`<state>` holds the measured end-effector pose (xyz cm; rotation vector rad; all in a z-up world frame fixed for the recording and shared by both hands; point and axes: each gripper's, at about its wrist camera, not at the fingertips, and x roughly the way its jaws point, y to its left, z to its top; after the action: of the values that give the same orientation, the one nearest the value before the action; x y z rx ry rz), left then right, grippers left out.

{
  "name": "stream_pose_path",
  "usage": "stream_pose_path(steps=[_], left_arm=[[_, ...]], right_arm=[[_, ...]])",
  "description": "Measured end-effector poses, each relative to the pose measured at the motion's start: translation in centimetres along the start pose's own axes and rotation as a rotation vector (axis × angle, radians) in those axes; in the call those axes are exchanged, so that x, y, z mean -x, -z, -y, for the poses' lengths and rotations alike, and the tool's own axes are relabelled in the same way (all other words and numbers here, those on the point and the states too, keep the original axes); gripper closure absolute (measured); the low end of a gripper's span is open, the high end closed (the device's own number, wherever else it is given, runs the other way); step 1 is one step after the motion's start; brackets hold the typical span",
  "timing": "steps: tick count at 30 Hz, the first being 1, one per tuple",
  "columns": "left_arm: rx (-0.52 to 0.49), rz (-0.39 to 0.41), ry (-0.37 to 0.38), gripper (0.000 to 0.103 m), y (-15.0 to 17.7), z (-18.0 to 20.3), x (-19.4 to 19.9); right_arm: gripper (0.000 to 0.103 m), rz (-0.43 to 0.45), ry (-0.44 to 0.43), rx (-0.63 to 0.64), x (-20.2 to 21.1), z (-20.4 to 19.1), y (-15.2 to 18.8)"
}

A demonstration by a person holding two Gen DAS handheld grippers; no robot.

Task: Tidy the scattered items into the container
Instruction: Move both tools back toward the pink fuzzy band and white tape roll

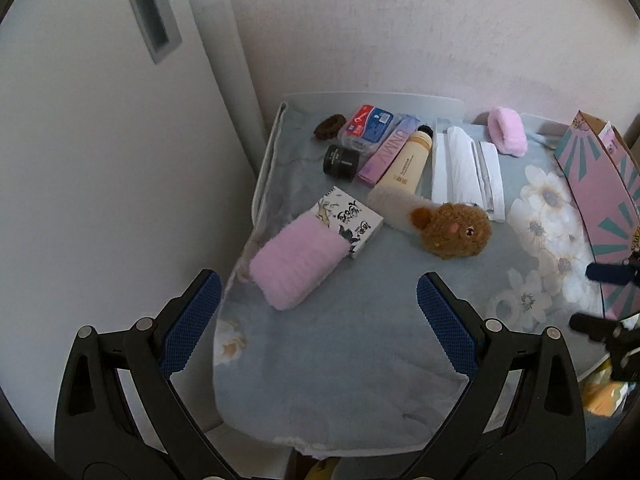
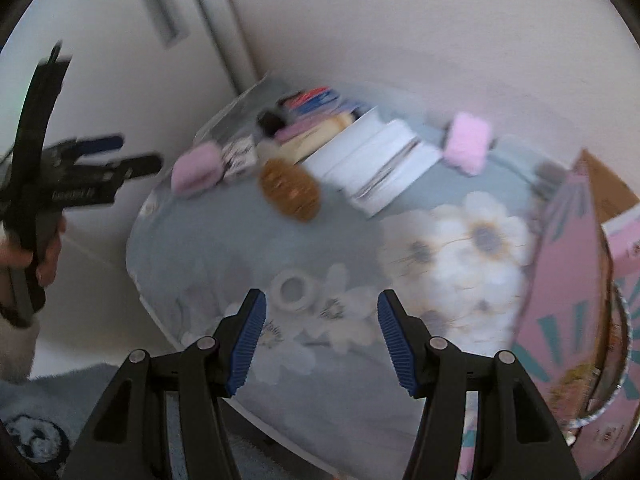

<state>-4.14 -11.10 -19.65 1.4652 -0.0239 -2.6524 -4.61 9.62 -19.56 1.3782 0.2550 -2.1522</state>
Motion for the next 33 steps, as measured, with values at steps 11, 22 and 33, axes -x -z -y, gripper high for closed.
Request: stream_pose_path(steps=[11,22,33], left_arm=[[-0.165,0.074,-0.031,0.004,0.3,0.9,-4.6],[-0.227,0.052,-0.025,0.004,0.1,0.7,-7.9],[-0.232,0.022,-0.002,0.015,0.6,0.4,-9.6]], right_arm=[[0.049,-0.033,0.030,0.043,-4.4,-2.2,0.3],[0.049,-0.039,0.084,0.066,-7.1,-2.9,0.4],[0.049,-0.005,0.115,0.060,-8.0,-2.6,0.0]])
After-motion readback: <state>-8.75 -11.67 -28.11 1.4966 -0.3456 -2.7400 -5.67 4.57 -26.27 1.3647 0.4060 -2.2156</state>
